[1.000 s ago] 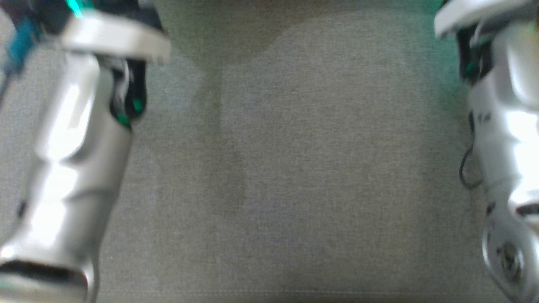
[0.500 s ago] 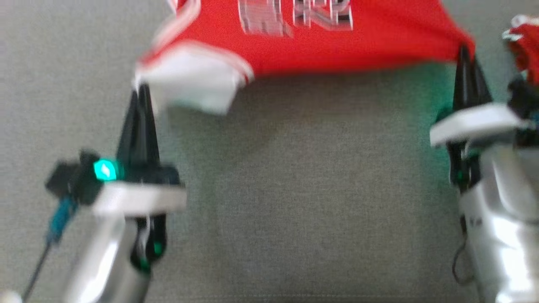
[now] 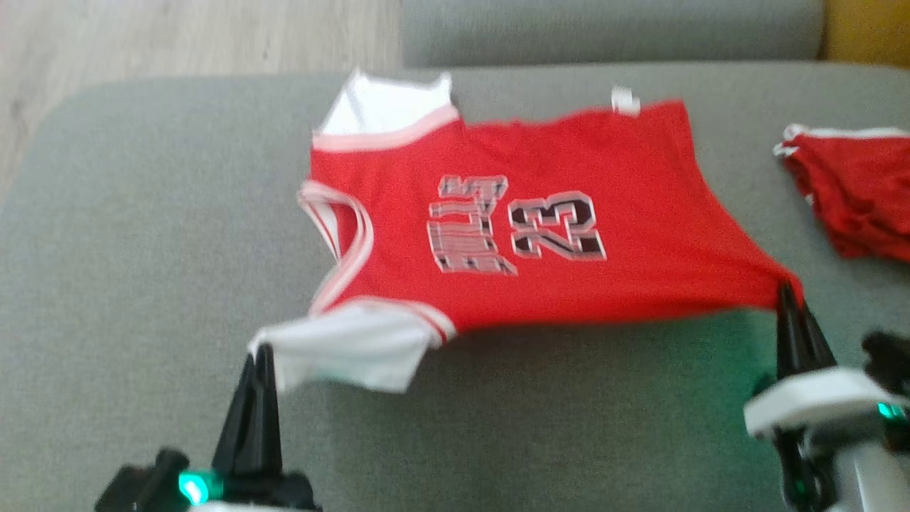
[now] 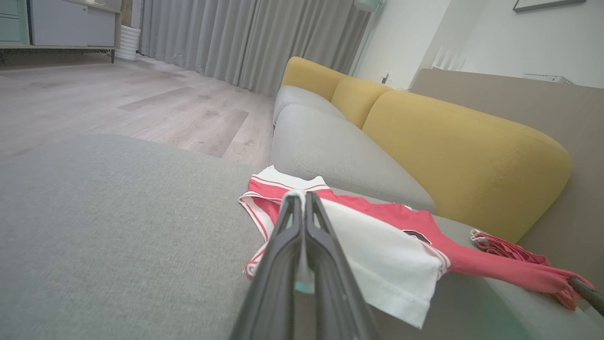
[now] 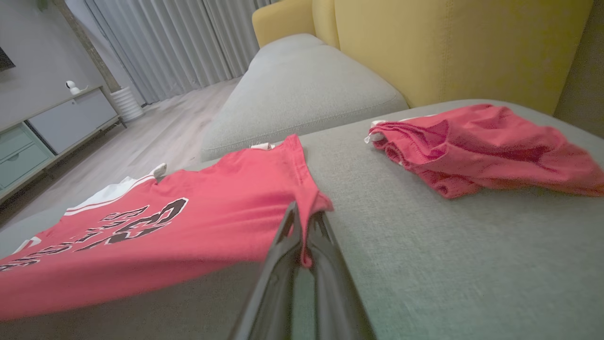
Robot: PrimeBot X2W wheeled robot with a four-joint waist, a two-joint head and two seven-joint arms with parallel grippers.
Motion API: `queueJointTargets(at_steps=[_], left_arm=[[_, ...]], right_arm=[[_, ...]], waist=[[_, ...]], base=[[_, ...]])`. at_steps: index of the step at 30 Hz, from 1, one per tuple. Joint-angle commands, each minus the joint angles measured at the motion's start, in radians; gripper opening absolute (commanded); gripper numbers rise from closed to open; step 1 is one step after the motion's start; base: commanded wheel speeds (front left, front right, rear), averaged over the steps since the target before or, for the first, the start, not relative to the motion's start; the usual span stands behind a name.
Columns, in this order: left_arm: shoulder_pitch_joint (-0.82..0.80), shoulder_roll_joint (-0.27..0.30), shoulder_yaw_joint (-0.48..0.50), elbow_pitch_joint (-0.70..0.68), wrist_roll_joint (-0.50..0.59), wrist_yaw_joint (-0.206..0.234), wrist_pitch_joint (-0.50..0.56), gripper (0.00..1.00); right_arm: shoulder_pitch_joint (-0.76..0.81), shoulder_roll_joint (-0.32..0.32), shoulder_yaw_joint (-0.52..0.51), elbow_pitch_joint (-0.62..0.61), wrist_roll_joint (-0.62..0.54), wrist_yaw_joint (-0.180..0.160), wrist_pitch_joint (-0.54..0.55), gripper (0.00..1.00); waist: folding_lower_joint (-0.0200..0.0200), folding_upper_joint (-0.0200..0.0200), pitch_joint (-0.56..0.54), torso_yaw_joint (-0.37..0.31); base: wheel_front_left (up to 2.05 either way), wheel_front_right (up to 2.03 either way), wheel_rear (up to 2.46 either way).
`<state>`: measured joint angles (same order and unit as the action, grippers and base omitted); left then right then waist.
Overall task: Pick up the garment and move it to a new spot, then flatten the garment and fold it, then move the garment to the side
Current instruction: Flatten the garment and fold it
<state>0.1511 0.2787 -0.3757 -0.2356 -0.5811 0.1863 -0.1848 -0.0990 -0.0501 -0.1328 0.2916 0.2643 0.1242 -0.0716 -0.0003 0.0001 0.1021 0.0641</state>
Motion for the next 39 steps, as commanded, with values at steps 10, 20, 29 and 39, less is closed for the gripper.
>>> queueJointTargets(at_steps=[10,20,29,39], left_arm=[[0.106,0.036,0.008,-0.113,-0.010,0.051,0.048,0.00],[-0.065,-0.011,-0.025,0.093,-0.032,-0.026,0.040,0.00],[-0.348,-0.028,-0.034,0.314,-0.009,-0.104,0.044,0.00],[-0.492,-0.054,-0.033,0.534,-0.015,-0.134,0.039,0.18]], right_arm=[[0.187,0.000,-0.022,-0.226,0.074,0.007,0.131,0.00],[0.056,0.000,0.003,-0.078,0.076,0.007,0.144,0.00],[-0.091,0.000,-0.004,0.051,0.076,0.007,0.123,0.00],[-0.266,0.000,0.022,0.228,0.052,0.007,0.105,0.94]], waist=[[0.0003,-0.0001,-0.063,0.005],[0.0003,-0.0001,0.011,0.005],[0.0003,-0.0001,0.048,0.001],[0.0003,-0.0001,0.080,-0.025]], base=[[0.00,0.00,0.00],[0.00,0.00,0.00],[0.00,0.00,0.00],[0.00,0.00,0.00]])
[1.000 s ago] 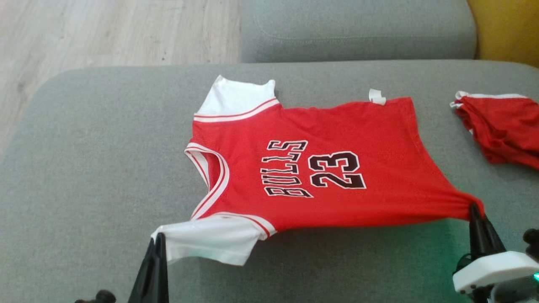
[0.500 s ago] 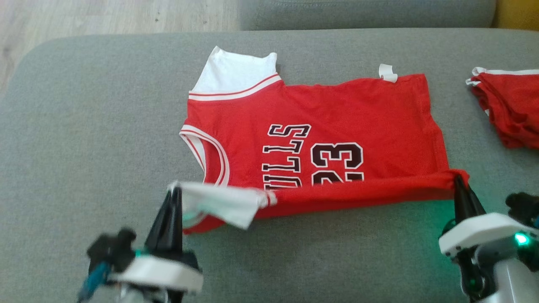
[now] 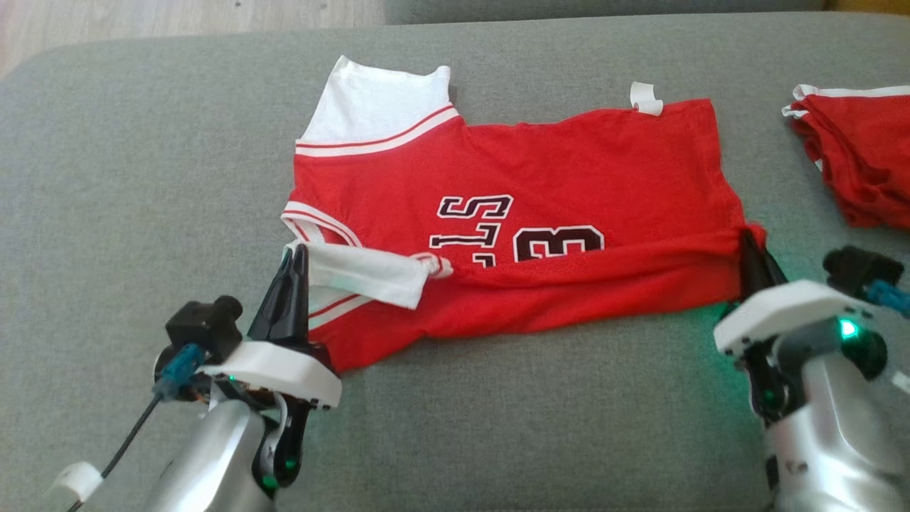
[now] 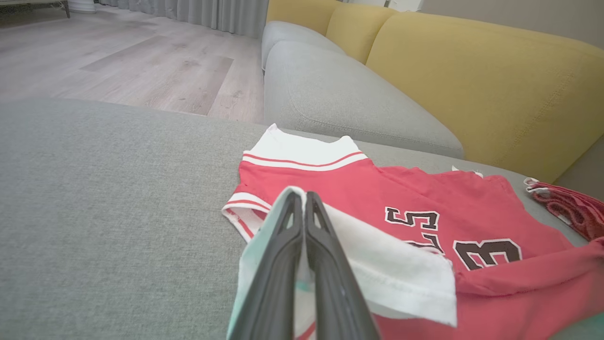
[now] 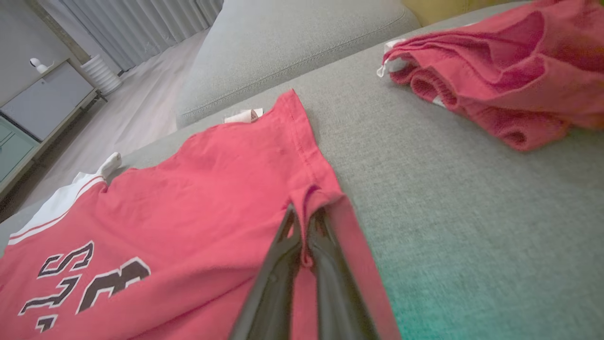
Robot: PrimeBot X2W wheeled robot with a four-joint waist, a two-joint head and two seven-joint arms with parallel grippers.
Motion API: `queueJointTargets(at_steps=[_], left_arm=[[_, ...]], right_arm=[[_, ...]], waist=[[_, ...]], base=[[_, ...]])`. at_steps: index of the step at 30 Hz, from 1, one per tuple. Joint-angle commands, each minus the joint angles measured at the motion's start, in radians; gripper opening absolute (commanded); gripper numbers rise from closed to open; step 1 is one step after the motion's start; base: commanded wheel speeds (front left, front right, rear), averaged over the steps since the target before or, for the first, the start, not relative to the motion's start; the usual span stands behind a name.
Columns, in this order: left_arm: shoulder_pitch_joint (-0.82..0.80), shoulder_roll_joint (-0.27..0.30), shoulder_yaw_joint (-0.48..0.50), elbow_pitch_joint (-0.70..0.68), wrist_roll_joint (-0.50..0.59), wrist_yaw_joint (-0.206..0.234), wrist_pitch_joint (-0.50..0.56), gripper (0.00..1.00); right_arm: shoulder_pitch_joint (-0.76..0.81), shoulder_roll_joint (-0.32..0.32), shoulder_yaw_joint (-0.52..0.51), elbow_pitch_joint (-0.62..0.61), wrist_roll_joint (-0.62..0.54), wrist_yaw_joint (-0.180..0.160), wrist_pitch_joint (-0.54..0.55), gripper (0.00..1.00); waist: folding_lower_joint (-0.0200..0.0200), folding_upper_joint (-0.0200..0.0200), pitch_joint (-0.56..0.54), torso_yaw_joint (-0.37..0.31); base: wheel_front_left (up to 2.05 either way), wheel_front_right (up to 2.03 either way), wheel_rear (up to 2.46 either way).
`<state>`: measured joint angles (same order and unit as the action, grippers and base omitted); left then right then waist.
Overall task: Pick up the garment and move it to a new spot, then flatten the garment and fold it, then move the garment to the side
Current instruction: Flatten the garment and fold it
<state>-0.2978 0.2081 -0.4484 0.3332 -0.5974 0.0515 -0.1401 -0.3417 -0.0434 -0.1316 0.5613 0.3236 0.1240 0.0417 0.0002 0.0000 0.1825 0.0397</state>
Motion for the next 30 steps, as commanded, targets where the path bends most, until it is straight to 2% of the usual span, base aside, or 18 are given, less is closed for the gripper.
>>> queueJointTargets(at_steps=[1,3,8,12,17,21,25,30], left_arm=[[-0.051,0.013,0.041,-0.020,0.000,-0.002,-0.012,0.47],[-0.064,0.002,0.046,0.012,-0.006,-0.004,-0.028,0.98],[-0.091,-0.019,0.050,0.080,-0.011,-0.015,-0.064,1.00],[-0.075,-0.022,0.055,0.080,-0.012,-0.025,-0.088,1.00],[0.031,0.004,0.065,-0.002,-0.025,-0.023,-0.096,1.00],[0.133,0.025,0.064,-0.068,-0.059,-0.005,-0.041,1.00],[0.208,0.038,0.058,-0.112,-0.092,0.010,0.022,1.00],[0.222,0.035,0.046,-0.117,-0.117,0.024,0.085,1.00]], right_arm=[[-0.042,-0.007,0.029,-0.024,-0.010,0.007,-0.015,1.00],[-0.080,-0.007,0.044,0.015,-0.001,0.007,-0.034,1.00],[-0.148,-0.007,0.063,0.104,0.010,0.007,-0.096,1.00],[-0.151,-0.007,0.048,0.120,-0.017,0.007,-0.156,1.00],[-0.064,-0.007,0.002,0.055,-0.098,0.007,-0.199,1.00],[0.033,-0.007,-0.008,-0.020,-0.133,0.007,-0.180,1.00],[0.113,-0.007,-0.010,-0.098,-0.131,0.007,-0.147,1.00],[0.152,-0.007,-0.006,-0.168,-0.117,0.007,-0.105,1.00]], waist=[[-0.0002,0.0000,0.001,-0.001],[-0.0002,0.0000,0.000,-0.001],[-0.0002,0.0000,-0.011,0.003],[-0.0002,0.0000,-0.031,0.006],[-0.0002,0.0000,-0.064,0.006],[-0.0002,0.0000,-0.081,0.007],[-0.0002,0.0000,-0.084,0.004],[-0.0002,0.0000,-0.062,-0.012]], base=[[0.00,0.00,0.00],[0.00,0.00,0.00],[0.00,0.00,0.00],[0.00,0.00,0.00],[0.00,0.00,0.00],[0.00,0.00,0.00],[0.00,0.00,0.00],[0.00,0.00,0.00]])
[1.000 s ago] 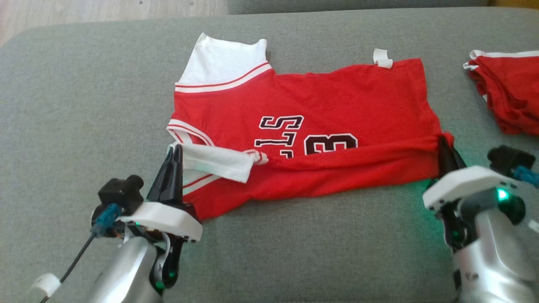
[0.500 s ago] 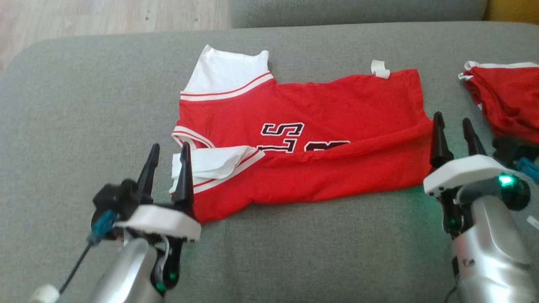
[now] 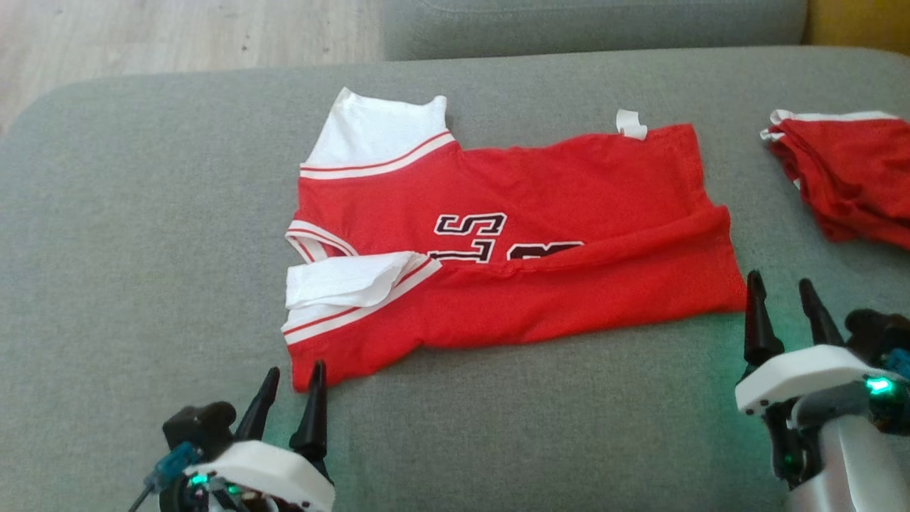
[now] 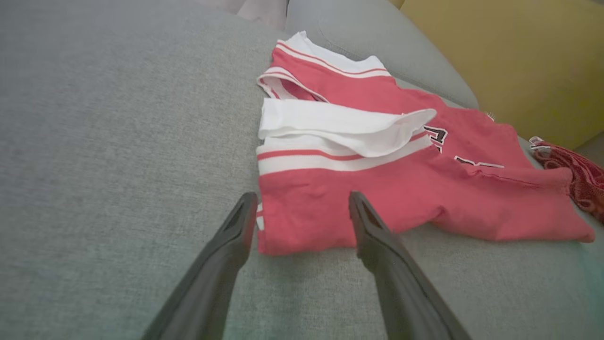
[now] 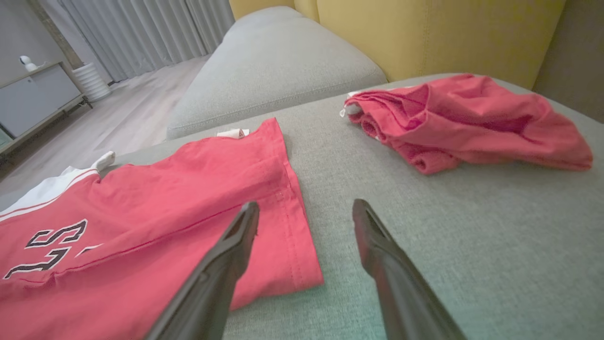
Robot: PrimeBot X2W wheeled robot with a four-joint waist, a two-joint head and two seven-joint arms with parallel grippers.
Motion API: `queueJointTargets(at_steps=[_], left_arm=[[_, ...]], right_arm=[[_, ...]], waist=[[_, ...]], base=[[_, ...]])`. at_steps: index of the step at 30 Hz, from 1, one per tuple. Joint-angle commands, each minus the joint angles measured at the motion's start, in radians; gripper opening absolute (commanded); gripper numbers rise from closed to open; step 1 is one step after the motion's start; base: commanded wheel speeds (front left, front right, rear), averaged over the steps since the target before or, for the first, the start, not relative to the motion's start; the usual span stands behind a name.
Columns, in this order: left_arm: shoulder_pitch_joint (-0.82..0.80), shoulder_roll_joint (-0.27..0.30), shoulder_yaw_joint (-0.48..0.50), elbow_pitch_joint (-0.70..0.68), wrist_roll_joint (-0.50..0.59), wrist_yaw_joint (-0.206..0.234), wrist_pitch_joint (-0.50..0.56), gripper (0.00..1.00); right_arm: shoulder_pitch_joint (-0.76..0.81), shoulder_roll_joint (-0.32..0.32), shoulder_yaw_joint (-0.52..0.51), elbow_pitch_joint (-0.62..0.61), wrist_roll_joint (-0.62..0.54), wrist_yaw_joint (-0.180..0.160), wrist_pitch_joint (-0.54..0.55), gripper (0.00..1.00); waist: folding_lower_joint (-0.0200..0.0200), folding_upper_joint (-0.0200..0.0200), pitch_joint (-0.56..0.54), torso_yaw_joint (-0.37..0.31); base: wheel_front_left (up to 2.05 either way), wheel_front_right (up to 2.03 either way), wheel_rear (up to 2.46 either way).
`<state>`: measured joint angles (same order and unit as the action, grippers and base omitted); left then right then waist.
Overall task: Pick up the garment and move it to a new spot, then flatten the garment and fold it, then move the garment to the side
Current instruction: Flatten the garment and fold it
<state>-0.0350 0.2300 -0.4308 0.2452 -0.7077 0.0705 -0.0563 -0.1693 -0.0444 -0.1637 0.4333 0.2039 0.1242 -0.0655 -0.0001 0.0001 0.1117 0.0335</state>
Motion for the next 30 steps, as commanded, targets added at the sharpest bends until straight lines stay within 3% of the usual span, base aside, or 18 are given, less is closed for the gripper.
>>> queueJointTargets(at_steps=[1,8,14,15,16,17,18,19,22,23,24,25,27,28,30], left_arm=[[-0.046,0.011,0.029,-0.022,-0.011,0.007,0.010,1.00],[-0.091,-0.006,0.042,0.047,-0.031,0.024,0.029,1.00],[-0.120,-0.030,0.043,0.094,-0.044,0.019,0.020,1.00],[-0.124,-0.035,0.042,0.100,-0.046,0.016,0.019,0.96],[-0.127,-0.038,0.040,0.105,-0.047,0.014,0.018,0.62],[-0.131,-0.042,0.038,0.110,-0.048,0.012,0.016,0.44],[-0.135,-0.045,0.035,0.115,-0.048,0.009,0.015,0.19],[-0.139,-0.048,0.033,0.119,-0.049,0.006,0.013,0.00],[-0.147,-0.055,0.028,0.127,-0.050,-0.003,0.006,0.00],[-0.149,-0.056,0.028,0.127,-0.049,-0.005,0.000,0.00],[-0.151,-0.056,0.029,0.126,-0.050,-0.007,-0.007,0.00],[-0.153,-0.056,0.030,0.124,-0.049,-0.009,-0.013,0.00],[-0.157,-0.054,0.032,0.116,-0.046,-0.011,-0.026,0.00],[-0.160,-0.052,0.034,0.111,-0.044,-0.011,-0.032,0.00],[-0.166,-0.045,0.037,0.097,-0.039,-0.011,-0.042,0.00]], right_arm=[[-0.020,-0.006,0.027,-0.049,0.003,0.007,0.011,1.00],[-0.052,-0.006,0.039,-0.050,-0.008,0.007,0.064,1.00],[-0.113,-0.006,0.024,0.036,-0.041,0.007,0.089,1.00],[-0.124,-0.006,0.020,0.055,-0.049,0.007,0.091,1.00],[-0.134,-0.006,0.019,0.075,-0.054,0.007,0.092,1.00],[-0.142,-0.006,0.016,0.094,-0.058,0.007,0.096,1.00],[-0.149,-0.006,0.016,0.113,-0.063,0.007,0.103,1.00],[-0.154,-0.006,0.020,0.130,-0.065,0.007,0.111,1.00],[-0.162,-0.006,0.038,0.171,-0.051,0.007,0.136,1.00],[-0.163,-0.006,0.044,0.181,-0.043,0.007,0.143,0.92],[-0.164,-0.006,0.048,0.189,-0.031,0.007,0.148,0.71],[-0.166,-0.006,0.052,0.195,-0.022,0.007,0.149,0.40],[-0.171,-0.006,0.051,0.198,-0.009,0.007,0.139,0.12],[-0.174,-0.006,0.050,0.198,-0.002,0.007,0.132,0.01],[-0.183,-0.006,0.048,0.193,0.020,0.007,0.121,0.00]], waist=[[0.0001,-0.0001,0.015,-0.009],[0.0001,-0.0001,0.049,-0.026],[0.0001,-0.0001,0.070,-0.024],[0.0001,-0.0001,0.072,-0.022],[0.0001,-0.0001,0.074,-0.019],[0.0001,-0.0001,0.075,-0.017],[0.0001,-0.0001,0.077,-0.015],[0.0001,-0.0001,0.077,-0.012],[0.0001,-0.0001,0.077,-0.007],[0.0001,-0.0001,0.076,-0.006],[0.0001,-0.0001,0.075,-0.006],[0.0001,-0.0001,0.073,-0.006],[0.0001,-0.0001,0.066,-0.005],[0.0001,-0.0001,0.061,-0.005],[0.0001,-0.0001,0.050,-0.005]], base=[[0.00,0.00,0.00],[0.00,0.00,0.00],[0.00,0.00,0.00],[0.00,0.00,0.00],[0.00,0.00,0.00],[0.00,0.00,0.00],[0.00,0.00,0.00],[0.00,0.00,0.00],[0.00,0.00,0.00],[0.00,0.00,0.00],[0.00,0.00,0.00],[0.00,0.00,0.00],[0.00,0.00,0.00],[0.00,0.00,0.00],[0.00,0.00,0.00]])
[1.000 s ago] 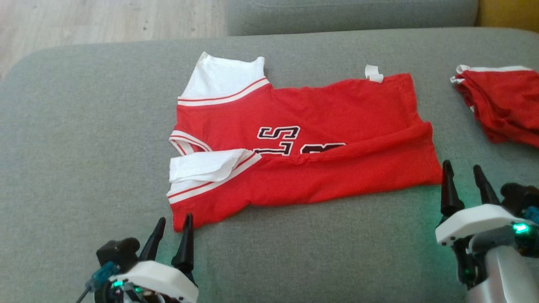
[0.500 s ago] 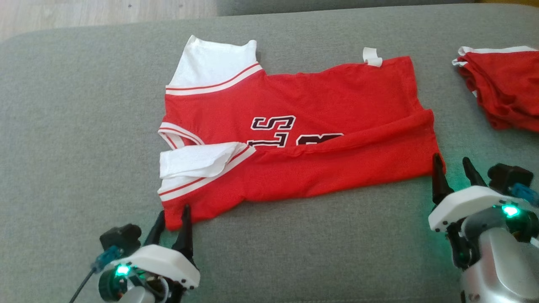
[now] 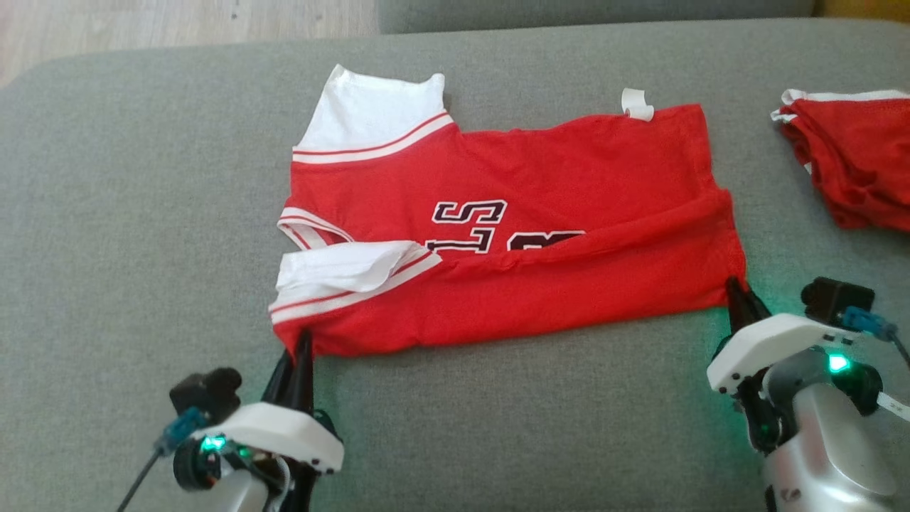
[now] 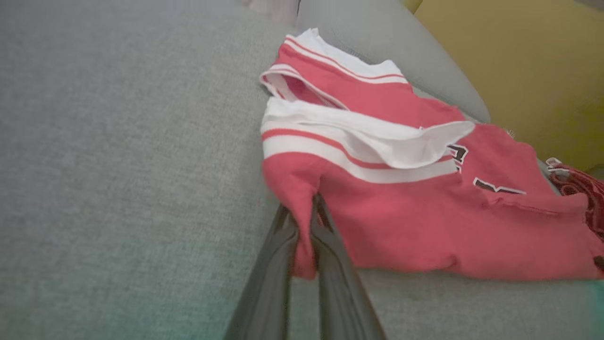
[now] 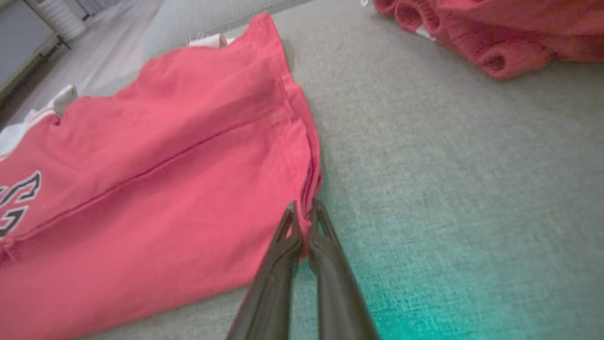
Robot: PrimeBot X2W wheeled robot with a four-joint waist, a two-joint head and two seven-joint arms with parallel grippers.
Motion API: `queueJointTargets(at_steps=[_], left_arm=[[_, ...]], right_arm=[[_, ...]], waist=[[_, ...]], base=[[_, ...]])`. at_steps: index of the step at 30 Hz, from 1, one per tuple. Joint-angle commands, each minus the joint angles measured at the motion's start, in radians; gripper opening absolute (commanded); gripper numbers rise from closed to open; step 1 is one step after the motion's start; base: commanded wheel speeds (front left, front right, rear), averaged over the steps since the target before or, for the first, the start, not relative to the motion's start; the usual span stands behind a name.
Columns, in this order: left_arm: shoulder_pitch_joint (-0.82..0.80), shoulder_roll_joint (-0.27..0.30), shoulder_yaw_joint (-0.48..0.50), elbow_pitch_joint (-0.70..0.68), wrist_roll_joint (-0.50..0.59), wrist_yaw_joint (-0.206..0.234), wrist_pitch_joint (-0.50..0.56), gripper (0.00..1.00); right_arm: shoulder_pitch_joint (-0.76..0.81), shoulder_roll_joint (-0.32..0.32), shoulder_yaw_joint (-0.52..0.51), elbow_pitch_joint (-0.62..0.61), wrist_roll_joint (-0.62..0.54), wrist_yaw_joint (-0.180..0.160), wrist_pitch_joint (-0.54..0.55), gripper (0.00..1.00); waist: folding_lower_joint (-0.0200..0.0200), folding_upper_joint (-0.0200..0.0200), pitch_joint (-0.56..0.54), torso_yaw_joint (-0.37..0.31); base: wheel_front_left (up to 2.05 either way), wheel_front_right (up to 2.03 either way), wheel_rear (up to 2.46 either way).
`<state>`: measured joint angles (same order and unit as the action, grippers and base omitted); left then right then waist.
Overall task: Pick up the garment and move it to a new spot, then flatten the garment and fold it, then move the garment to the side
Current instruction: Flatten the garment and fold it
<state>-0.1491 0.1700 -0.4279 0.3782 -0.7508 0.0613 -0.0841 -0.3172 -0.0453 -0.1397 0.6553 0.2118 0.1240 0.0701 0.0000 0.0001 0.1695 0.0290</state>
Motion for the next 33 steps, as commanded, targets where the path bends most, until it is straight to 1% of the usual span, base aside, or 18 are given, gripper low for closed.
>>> queueJointTargets(at_steps=[1,5,10,14,18,22,25,26,27,28,29,30,33], left_arm=[[-0.055,0.019,0.035,-0.047,0.008,-0.002,-0.017,0.00],[-0.065,0.049,0.041,-0.120,0.024,0.006,-0.019,0.00],[-0.042,0.111,0.049,-0.275,0.044,0.036,0.023,0.00],[0.033,0.166,0.041,-0.396,0.051,0.069,0.088,0.00],[0.137,0.207,0.028,-0.487,0.039,0.100,0.152,0.00],[0.218,0.218,0.032,-0.518,0.016,0.124,0.168,0.00],[0.241,0.209,0.034,-0.508,0.000,0.127,0.164,0.00],[0.249,0.208,0.032,-0.495,-0.002,0.127,0.162,0.00],[0.255,0.204,0.030,-0.481,-0.007,0.126,0.162,0.07],[0.258,0.199,0.028,-0.466,-0.013,0.123,0.160,0.42],[0.261,0.196,0.028,-0.451,-0.017,0.121,0.157,0.83],[0.262,0.195,0.027,-0.437,-0.017,0.118,0.154,1.00],[0.263,0.198,0.032,-0.412,-0.021,0.112,0.145,1.00]], right_arm=[[-0.039,-0.005,0.022,-0.035,0.025,0.007,-0.018,0.00],[-0.055,-0.005,0.005,-0.076,0.080,0.007,-0.011,0.00],[-0.038,-0.005,-0.027,-0.163,0.122,0.007,0.048,0.00],[0.038,-0.005,-0.034,-0.245,0.141,0.007,0.103,0.00],[0.151,-0.005,-0.031,-0.314,0.160,0.007,0.142,0.00],[0.253,-0.005,-0.026,-0.356,0.177,0.007,0.152,0.00],[0.286,-0.005,-0.020,-0.367,0.187,0.007,0.147,0.00],[0.297,-0.005,-0.016,-0.371,0.190,0.007,0.143,0.18],[0.307,-0.005,-0.013,-0.372,0.189,0.007,0.140,0.38],[0.313,-0.005,-0.010,-0.375,0.188,0.007,0.136,1.00],[0.316,-0.005,-0.006,-0.378,0.190,0.007,0.130,1.00],[0.320,-0.005,-0.003,-0.380,0.191,0.007,0.125,1.00],[0.333,-0.005,-0.005,-0.391,0.177,0.007,0.111,1.00]], waist=[[0.0000,-0.0001,-0.013,0.000],[0.0000,-0.0001,-0.037,-0.001],[0.0000,-0.0001,-0.062,-0.004],[0.0000,-0.0001,-0.067,-0.006],[0.0000,-0.0001,-0.065,-0.006],[0.0000,-0.0001,-0.061,-0.009],[0.0000,-0.0001,-0.059,-0.013],[0.0000,-0.0001,-0.059,-0.017],[0.0000,-0.0001,-0.059,-0.020],[0.0000,-0.0001,-0.058,-0.024],[0.0000,-0.0001,-0.058,-0.028],[0.0000,-0.0001,-0.058,-0.032],[0.0000,-0.0001,-0.058,-0.040]], base=[[0.00,0.00,0.00],[0.00,0.00,0.00],[0.00,0.00,0.00],[0.00,0.00,0.00],[0.00,0.00,0.00],[0.00,0.00,0.00],[0.00,0.00,0.00],[0.00,0.00,0.00],[0.00,0.00,0.00],[0.00,0.00,0.00],[0.00,0.00,0.00],[0.00,0.00,0.00],[0.00,0.00,0.00]])
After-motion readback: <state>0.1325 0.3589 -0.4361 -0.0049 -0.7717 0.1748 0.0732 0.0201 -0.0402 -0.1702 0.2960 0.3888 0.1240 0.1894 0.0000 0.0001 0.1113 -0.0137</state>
